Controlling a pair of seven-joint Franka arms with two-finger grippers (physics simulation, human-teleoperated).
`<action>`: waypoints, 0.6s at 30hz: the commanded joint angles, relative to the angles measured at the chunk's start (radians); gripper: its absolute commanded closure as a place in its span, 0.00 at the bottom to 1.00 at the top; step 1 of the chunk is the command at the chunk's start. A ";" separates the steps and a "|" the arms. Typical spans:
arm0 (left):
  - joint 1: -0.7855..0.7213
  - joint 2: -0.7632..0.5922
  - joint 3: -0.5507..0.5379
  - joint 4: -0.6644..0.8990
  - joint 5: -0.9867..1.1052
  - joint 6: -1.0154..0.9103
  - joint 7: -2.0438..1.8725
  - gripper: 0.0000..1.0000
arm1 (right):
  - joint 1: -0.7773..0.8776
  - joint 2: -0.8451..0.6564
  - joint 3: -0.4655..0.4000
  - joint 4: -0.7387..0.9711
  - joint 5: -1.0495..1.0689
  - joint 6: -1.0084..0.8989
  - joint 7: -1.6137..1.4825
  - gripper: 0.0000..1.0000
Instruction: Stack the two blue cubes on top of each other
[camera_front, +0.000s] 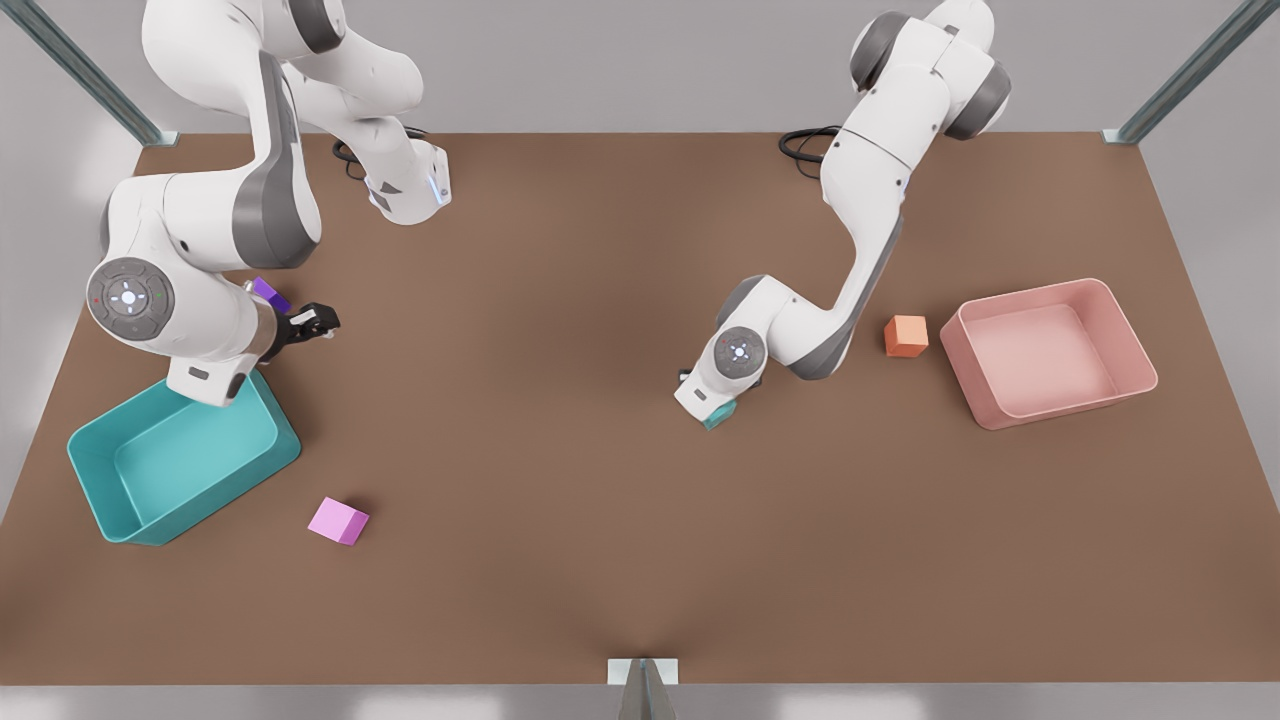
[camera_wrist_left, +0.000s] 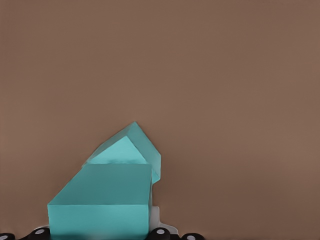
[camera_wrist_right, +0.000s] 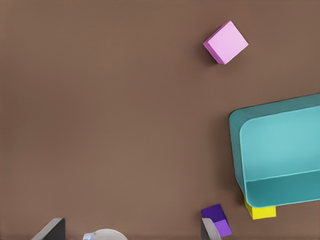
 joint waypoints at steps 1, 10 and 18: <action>0.004 0.003 -0.001 -0.002 -0.001 0.009 -0.194 0.28 | 0.000 -0.001 0.000 0.000 0.001 -0.002 -0.009 0.00; 0.028 0.007 -0.003 -0.004 -0.003 0.048 -0.195 0.28 | 0.005 0.007 0.003 0.000 -0.007 -0.014 -0.009 0.00; 0.036 0.013 -0.017 -0.005 -0.004 0.045 -0.198 0.00 | 0.006 0.011 0.003 0.002 -0.007 -0.016 -0.008 0.00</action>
